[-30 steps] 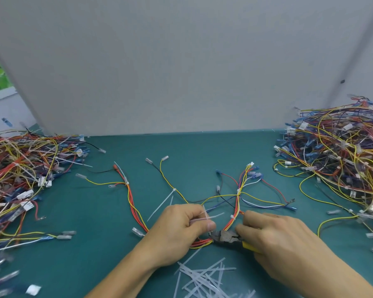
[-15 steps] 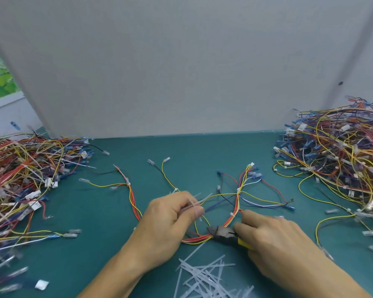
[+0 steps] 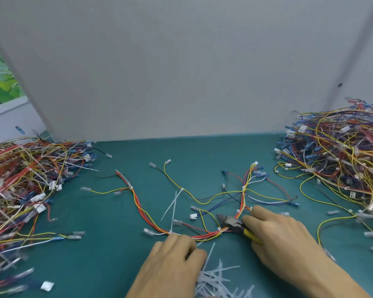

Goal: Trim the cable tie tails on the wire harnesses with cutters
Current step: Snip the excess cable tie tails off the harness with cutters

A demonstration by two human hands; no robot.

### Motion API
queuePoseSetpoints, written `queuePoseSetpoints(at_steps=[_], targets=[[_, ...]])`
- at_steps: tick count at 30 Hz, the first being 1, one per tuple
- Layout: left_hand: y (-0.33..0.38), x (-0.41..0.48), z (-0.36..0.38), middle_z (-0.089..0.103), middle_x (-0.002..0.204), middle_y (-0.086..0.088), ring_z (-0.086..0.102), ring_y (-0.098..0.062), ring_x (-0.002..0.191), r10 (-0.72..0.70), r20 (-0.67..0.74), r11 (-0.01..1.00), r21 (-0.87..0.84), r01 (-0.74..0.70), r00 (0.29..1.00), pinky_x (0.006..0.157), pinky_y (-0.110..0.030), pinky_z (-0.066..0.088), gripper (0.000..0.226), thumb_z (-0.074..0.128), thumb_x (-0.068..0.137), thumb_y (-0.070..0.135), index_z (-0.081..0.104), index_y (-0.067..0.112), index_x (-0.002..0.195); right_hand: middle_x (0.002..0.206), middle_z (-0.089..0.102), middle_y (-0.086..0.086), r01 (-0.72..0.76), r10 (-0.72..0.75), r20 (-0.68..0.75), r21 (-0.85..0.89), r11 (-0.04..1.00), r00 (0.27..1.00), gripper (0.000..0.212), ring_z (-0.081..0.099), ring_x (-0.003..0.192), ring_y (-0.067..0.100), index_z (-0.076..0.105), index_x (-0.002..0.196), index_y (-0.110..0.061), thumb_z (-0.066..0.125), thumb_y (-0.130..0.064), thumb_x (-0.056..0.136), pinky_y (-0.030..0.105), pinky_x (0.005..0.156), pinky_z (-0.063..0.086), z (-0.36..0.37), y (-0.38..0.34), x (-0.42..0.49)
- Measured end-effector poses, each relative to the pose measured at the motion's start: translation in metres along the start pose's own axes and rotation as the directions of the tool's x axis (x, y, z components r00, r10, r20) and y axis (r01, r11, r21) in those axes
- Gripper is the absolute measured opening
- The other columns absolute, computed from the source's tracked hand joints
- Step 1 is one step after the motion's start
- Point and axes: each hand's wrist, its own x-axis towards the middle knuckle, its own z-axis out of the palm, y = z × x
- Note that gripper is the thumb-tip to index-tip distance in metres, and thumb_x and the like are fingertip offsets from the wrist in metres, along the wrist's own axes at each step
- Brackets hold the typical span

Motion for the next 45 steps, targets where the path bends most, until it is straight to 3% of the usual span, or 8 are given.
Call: queuePoseSetpoints(at_steps=[2, 6, 10, 15, 20, 33, 40, 45], targets=[[0.005, 0.002, -0.002, 0.051, 0.1, 0.013, 0.055, -0.014, 0.087, -0.032, -0.012, 0.999, -0.011, 0.031, 0.999, 0.072, -0.023, 0.049, 0.031, 0.064, 0.075, 0.044, 0.059, 0.034, 0.104, 0.111, 0.041, -0.007, 0.008, -0.008, -0.012, -0.005, 1.0, 1.0, 0.012, 0.053, 0.097, 0.026, 0.039, 0.103, -0.027, 0.037, -0.027, 0.092, 0.035, 0.065, 0.036, 0.001, 0.0, 0.0], [0.01, -0.006, 0.006, 0.05, 0.069, 0.016, 0.052, -0.005, 0.06, 0.101, 0.045, 0.994, -0.051, -0.098, 0.994, 0.05, -0.012, 0.043, 0.022, 0.044, 0.078, 0.042, 0.065, 0.036, 0.08, 0.112, 0.04, -0.007, 0.012, -0.013, -0.021, -0.024, 1.0, 1.0, 0.017, 0.053, 0.099, 0.022, 0.038, 0.109, -0.027, 0.037, -0.031, 0.092, 0.034, 0.067, 0.039, 0.002, 0.001, 0.0], [-0.004, -0.005, -0.004, 0.053, 0.07, 0.022, 0.051, 0.005, 0.064, 0.195, -0.021, 0.98, 0.049, -0.194, 0.981, 0.061, -0.007, 0.041, 0.026, 0.04, 0.083, 0.047, 0.064, 0.042, 0.076, 0.111, 0.041, -0.01, 0.013, -0.013, -0.031, 0.001, 1.0, 0.999, 0.02, 0.053, 0.1, 0.02, 0.04, 0.109, -0.03, 0.038, -0.031, 0.089, 0.032, 0.063, 0.037, 0.002, 0.002, 0.001], [-0.057, 0.023, -0.031, 0.057, 0.097, 0.016, 0.051, 0.0, 0.091, -0.158, -0.274, 0.933, -0.355, 0.053, 0.949, 0.081, -0.008, 0.033, 0.016, 0.049, 0.097, 0.025, 0.063, 0.026, 0.103, 0.107, 0.042, -0.015, 0.076, -0.062, -0.09, 0.154, 0.985, 0.994, 0.024, 0.052, 0.098, 0.013, 0.046, 0.109, -0.035, 0.039, -0.038, 0.087, 0.029, 0.072, 0.047, -0.005, 0.012, -0.003], [-0.089, 0.043, -0.019, 0.066, 0.106, 0.017, 0.06, 0.003, 0.095, -0.333, -0.028, 0.784, -0.563, 0.26, 0.943, 0.085, -0.014, 0.045, 0.032, 0.055, 0.095, 0.017, 0.053, 0.023, 0.127, 0.087, 0.044, -0.018, 0.146, -0.096, -0.203, 0.246, 0.958, 0.974, 0.018, 0.049, 0.077, 0.009, 0.044, 0.092, -0.04, 0.055, -0.036, 0.078, 0.031, 0.066, 0.046, -0.043, 0.008, 0.0], [-0.1, 0.045, 0.001, 0.066, 0.068, 0.011, 0.057, -0.004, 0.064, -0.245, -0.035, 0.667, -0.732, 0.142, 0.969, 0.066, -0.019, 0.046, 0.012, 0.069, 0.084, 0.013, 0.066, 0.024, 0.081, 0.091, 0.05, 0.0, 0.278, -0.295, 0.147, 0.126, 0.952, 0.944, 0.008, 0.052, 0.087, 0.027, 0.043, 0.078, -0.022, 0.047, -0.029, 0.078, 0.034, 0.063, 0.04, -0.037, -0.05, 0.042], [-0.102, 0.045, 0.007, 0.066, 0.069, -0.009, 0.059, -0.013, 0.062, -0.265, -0.087, 0.453, -0.891, 0.045, 0.96, 0.061, -0.023, 0.049, 0.005, 0.067, 0.076, 0.015, 0.066, 0.02, 0.074, 0.091, 0.048, -0.003, 0.275, -0.299, 0.152, 0.162, 0.948, 0.942, 0.009, 0.053, 0.091, 0.024, 0.044, 0.079, -0.023, 0.047, -0.031, 0.076, 0.034, 0.07, 0.044, -0.028, -0.042, 0.049], [-0.102, 0.045, 0.008, 0.066, 0.07, -0.013, 0.058, -0.016, 0.061, -0.269, -0.104, 0.445, -0.895, 0.028, 0.958, 0.061, -0.022, 0.049, 0.002, 0.068, 0.074, 0.014, 0.067, 0.016, 0.074, 0.091, 0.049, -0.004, 0.279, -0.301, 0.138, 0.158, 0.947, 0.944, 0.01, 0.053, 0.09, 0.025, 0.041, 0.077, -0.022, 0.047, -0.031, 0.075, 0.034, 0.068, 0.043, -0.024, -0.043, 0.05]])
